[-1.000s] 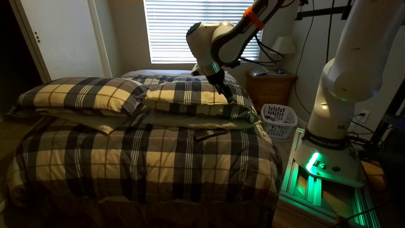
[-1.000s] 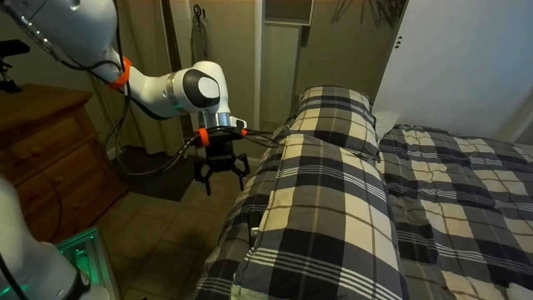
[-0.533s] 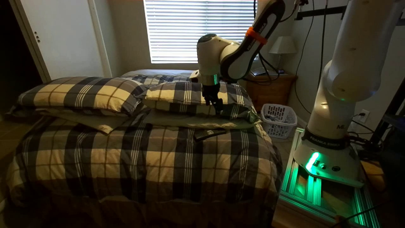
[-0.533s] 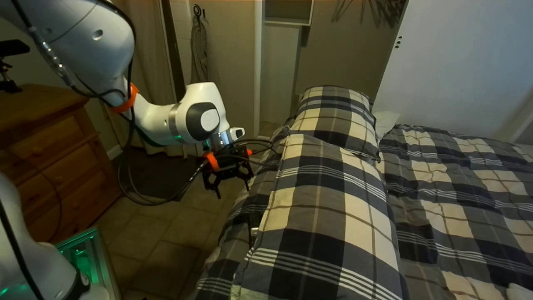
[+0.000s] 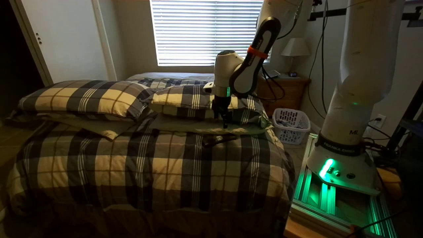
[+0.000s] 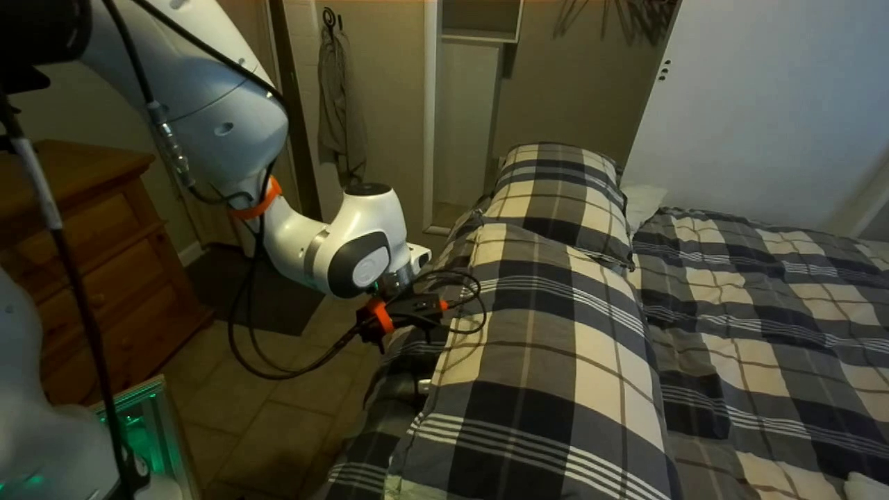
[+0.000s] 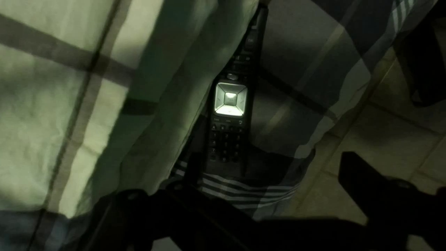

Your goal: Put the remote control under the pillow

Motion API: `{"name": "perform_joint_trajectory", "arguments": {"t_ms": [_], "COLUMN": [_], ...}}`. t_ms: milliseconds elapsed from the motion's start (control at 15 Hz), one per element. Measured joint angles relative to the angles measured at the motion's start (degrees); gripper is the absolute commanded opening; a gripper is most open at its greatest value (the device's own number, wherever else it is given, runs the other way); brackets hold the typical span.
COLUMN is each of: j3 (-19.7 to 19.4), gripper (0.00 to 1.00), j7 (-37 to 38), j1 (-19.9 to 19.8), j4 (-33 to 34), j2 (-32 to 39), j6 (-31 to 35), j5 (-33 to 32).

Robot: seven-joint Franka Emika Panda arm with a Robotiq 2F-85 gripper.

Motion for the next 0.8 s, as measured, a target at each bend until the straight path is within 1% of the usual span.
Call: {"name": "perform_joint_trajectory", "arguments": {"t_ms": [267, 467, 667, 800], "j3": [0.3, -1.3, -2.1, -2.2], "gripper": [1.00, 1.00, 1.00, 1.00], "j7": [0.0, 3.0, 5.7, 6.5], "j1": [0.0, 0.4, 0.9, 1.4], "j4": [0.3, 0.5, 1.4, 2.5], "j2": [0.2, 0.8, 3.6, 6.2], "j6": [0.1, 0.5, 2.5, 4.0], "j5": [0.1, -3.4, -6.4, -6.9]}}
